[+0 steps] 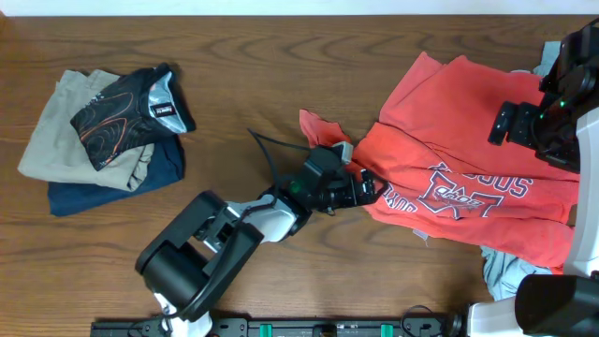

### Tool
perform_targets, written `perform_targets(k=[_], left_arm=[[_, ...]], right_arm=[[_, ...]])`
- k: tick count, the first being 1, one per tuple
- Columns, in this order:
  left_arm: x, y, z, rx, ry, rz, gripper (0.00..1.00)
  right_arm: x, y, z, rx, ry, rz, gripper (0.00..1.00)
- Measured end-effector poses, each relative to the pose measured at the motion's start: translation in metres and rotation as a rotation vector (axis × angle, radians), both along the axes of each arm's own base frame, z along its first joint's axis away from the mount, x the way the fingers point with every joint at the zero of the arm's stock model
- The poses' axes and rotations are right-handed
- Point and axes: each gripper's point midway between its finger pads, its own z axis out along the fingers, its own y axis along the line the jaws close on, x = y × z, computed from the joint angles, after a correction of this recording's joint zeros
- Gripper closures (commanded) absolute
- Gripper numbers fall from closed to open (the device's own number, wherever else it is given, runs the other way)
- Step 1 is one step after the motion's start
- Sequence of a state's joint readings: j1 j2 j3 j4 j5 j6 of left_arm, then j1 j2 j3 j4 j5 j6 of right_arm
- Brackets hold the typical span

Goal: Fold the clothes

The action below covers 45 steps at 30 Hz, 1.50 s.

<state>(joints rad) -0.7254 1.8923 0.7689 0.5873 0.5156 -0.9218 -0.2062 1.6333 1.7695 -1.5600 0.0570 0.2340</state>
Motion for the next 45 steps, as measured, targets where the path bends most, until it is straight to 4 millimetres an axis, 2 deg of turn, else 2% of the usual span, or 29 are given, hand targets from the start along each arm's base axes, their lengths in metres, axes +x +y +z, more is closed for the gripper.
perform_targets(k=[1,2,3,6,12,14,16,19,22,24,26,27,30,34,38,41,44,45], left_arm=[[0.001,-0.004,-0.001,-0.002,0.008,0.002,0.34],[0.001,-0.005,-0.001,-0.004,0.016,0.005,0.54],[0.001,-0.005,-0.004,0.003,0.021,0.01,0.68],[0.003,-0.005,-0.01,0.008,0.024,0.023,0.94],[0.01,-0.01,0.002,-0.037,-0.011,0.03,0.94],[0.011,-0.014,0.011,-0.068,-0.029,0.019,0.94],[0.015,-0.02,0.032,-0.122,-0.067,0.0,0.94],[0.028,-0.028,0.086,-0.213,-0.154,-0.013,0.94],[0.046,-0.027,0.164,-0.317,-0.303,-0.011,0.94],[0.057,-0.016,0.214,-0.351,-0.388,0.005,0.94],[0.067,0.005,0.25,-0.334,-0.442,0.032,0.94],[0.071,0.018,0.26,-0.307,-0.455,0.049,0.94],[0.084,0.059,0.266,-0.192,-0.471,0.098,0.94],[0.109,0.116,0.248,-0.056,-0.459,0.191,0.94],[0.134,0.165,0.25,-0.014,-0.48,0.302,0.94],[0.146,0.192,0.272,-0.01,-0.528,0.366,0.94],[0.15,0.21,0.308,-0.023,-0.61,0.407,0.94],[0.149,0.213,0.32,-0.028,-0.638,0.416,0.94]], right_arm=[[0.0,0.0,0.0,0.0,-0.001,0.0,0.01],[0.0,0.0,0.0,0.0,0.0,0.0,0.01],[0.0,0.0,0.0,0.0,0.0,0.0,0.01],[0.0,0.0,0.0,0.0,0.0,0.0,0.01],[0.001,0.0,0.0,0.0,-0.002,0.0,0.01],[0.002,0.0,0.0,-0.001,-0.006,0.0,0.01],[0.002,0.0,0.0,-0.002,-0.009,0.0,0.06],[0.002,0.0,0.0,-0.001,-0.009,0.002,0.18],[0.002,-0.001,0.0,-0.002,-0.009,0.003,0.18],[0.002,-0.001,0.0,-0.002,-0.008,0.001,0.18],[0.002,-0.002,0.0,-0.002,-0.008,-0.002,0.18],[0.001,-0.003,0.0,-0.002,-0.008,-0.005,0.18],[0.0,-0.006,0.0,-0.001,-0.008,-0.016,0.17],[-0.001,-0.01,0.0,-0.003,-0.008,-0.029,0.12],[-0.001,-0.01,0.0,-0.002,-0.007,-0.029,0.1],[0.0,-0.007,0.0,0.014,-0.01,-0.016,0.15],[0.004,0.003,-0.002,0.069,-0.028,0.044,0.33],[0.006,0.007,-0.004,0.088,-0.037,0.063,0.36]])
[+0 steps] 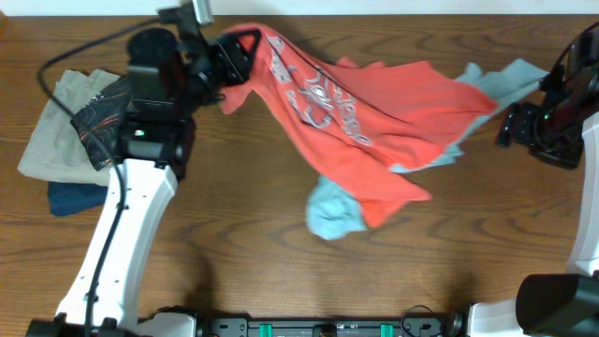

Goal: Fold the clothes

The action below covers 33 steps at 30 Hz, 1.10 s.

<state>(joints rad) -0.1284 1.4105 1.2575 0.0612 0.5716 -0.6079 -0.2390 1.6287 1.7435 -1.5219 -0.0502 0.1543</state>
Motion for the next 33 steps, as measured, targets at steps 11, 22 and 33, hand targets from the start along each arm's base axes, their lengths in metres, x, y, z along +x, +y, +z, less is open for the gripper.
perform_targets(k=[11,22,33], left_arm=[[-0.009,0.011,0.02,0.03,-0.029,0.02,0.94],[-0.009,0.015,0.007,0.084,-0.003,0.03,0.94],[-0.009,0.015,0.005,0.087,0.006,0.034,0.94]], right_arm=[[0.038,0.066,-0.088,0.209,-0.128,0.238,0.3],[0.046,0.148,-0.177,0.203,-0.293,0.439,0.28],[0.058,0.179,-0.191,0.177,-0.478,0.465,0.39]])
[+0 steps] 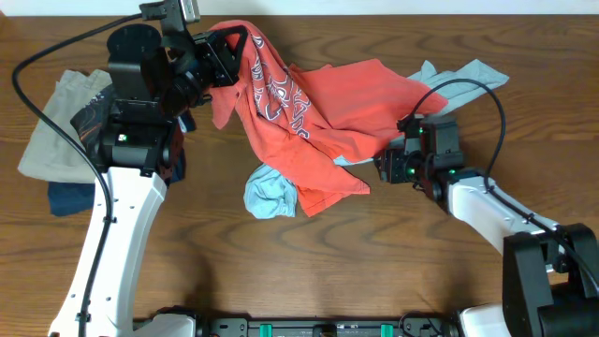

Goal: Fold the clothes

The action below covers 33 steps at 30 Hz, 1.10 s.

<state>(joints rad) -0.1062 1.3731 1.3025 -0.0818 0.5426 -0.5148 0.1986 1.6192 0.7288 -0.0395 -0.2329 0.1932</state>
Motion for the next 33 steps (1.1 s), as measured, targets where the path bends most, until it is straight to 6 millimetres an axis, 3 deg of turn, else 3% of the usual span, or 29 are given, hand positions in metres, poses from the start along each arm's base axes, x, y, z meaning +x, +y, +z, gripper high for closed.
perform_targets(k=[5,12,17,20,22,26,29,33], left_arm=[[0.0,0.0,0.0,0.0,0.001,0.0,0.94],[-0.001,0.0,-0.003,0.001,0.014,0.0,0.94],[-0.001,0.0,-0.004,0.002,0.017,0.0,0.94],[-0.001,0.0,-0.004,0.004,0.016,0.001,0.94],[-0.001,0.001,-0.004,0.013,0.011,0.002,0.94],[0.001,0.003,-0.005,0.025,0.007,0.014,0.94],[0.001,0.004,-0.006,0.029,0.013,0.019,0.94],[-0.001,0.004,-0.014,0.047,0.038,0.015,0.94]], right_arm=[[0.009,0.007,0.003,-0.014,-0.052,-0.01,0.44],[0.016,0.009,-0.021,-0.027,-0.042,-0.028,0.78],[0.014,0.004,-0.03,-0.053,-0.016,-0.047,0.85],[0.013,0.001,-0.031,-0.069,-0.011,-0.051,0.99],[0.012,-0.004,-0.031,-0.069,-0.003,-0.064,0.99],[0.009,-0.027,-0.032,-0.083,0.033,-0.118,0.99],[0.001,-0.055,-0.032,-0.141,0.081,-0.193,0.99],[-0.024,-0.126,-0.029,-0.323,0.183,-0.381,0.99]])
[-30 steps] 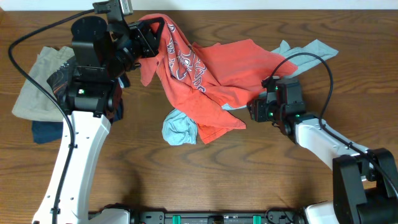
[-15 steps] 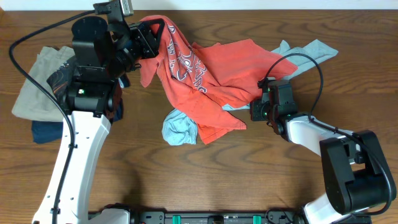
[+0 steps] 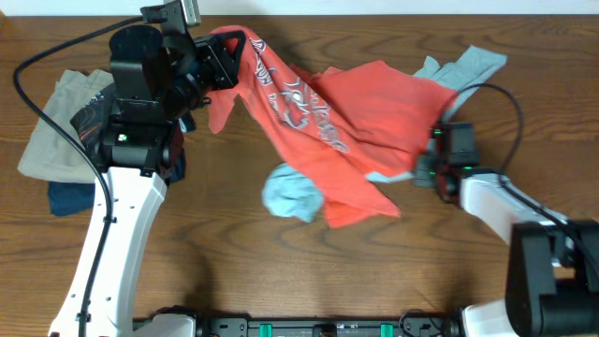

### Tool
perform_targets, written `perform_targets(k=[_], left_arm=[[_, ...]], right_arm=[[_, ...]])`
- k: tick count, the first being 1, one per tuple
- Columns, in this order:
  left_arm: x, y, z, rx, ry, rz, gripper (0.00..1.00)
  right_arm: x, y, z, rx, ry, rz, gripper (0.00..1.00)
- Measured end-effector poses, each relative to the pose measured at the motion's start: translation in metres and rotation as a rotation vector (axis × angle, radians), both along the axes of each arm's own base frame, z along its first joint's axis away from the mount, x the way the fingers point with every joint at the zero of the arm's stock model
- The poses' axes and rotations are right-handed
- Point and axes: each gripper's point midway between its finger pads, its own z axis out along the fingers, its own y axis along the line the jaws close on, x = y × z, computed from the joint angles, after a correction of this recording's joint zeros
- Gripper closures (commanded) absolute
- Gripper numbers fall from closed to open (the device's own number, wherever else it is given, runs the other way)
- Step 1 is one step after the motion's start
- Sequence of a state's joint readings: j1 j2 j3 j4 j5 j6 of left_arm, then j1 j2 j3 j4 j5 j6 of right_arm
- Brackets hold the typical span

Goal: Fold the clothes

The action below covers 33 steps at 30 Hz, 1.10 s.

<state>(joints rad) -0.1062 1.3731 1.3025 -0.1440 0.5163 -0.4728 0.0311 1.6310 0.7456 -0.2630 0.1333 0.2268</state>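
A red shirt (image 3: 337,122) with white lettering hangs stretched across the middle of the table. My left gripper (image 3: 227,58), raised at the back left, is shut on its upper corner. At the shirt's right edge my right gripper (image 3: 426,170) sits low on the table, apparently shut on the cloth; its fingertips are mostly hidden by the fabric. A light blue garment is tangled under the shirt, with a lump (image 3: 292,195) on the table below it and an end (image 3: 473,65) sticking out at the back right.
A pile of folded clothes lies at the far left: a beige piece (image 3: 47,136), a black patterned one (image 3: 112,120) on top, and a navy one (image 3: 75,197) beneath. My left arm (image 3: 112,234) crosses the table's left side.
My right gripper has moved right, from the shirt's lower middle to its right edge, and the shirt is now spread wider. The blue lump has shifted slightly right. The left gripper is still raised in place.
First the red shirt lay crumpled at the right, with my left gripper low at its left edge. Then that gripper held it raised at the back left, the blue garment dangling below. My right gripper then reached the hanging cloth and now holds it farther right.
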Motion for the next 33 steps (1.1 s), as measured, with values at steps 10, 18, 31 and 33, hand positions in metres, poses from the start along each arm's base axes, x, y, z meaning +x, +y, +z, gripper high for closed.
perform_targets(k=[10,18,31,33], left_arm=[[-0.001,0.012,-0.023,0.122,0.041,0.04,0.94],[0.004,0.02,-0.029,0.169,0.04,0.075,0.94],[0.015,0.037,-0.054,0.282,0.078,0.143,0.94],[0.014,0.038,-0.058,0.29,0.093,0.143,0.94]], right_arm=[[-0.07,-0.199,0.104,-0.361,0.028,-0.689,0.91],[-0.054,-0.214,0.16,-0.236,-0.171,-0.74,0.61],[-0.033,-0.041,0.113,0.341,0.008,-0.132,0.51],[-0.038,-0.029,0.099,0.351,0.046,-0.102,0.5]])
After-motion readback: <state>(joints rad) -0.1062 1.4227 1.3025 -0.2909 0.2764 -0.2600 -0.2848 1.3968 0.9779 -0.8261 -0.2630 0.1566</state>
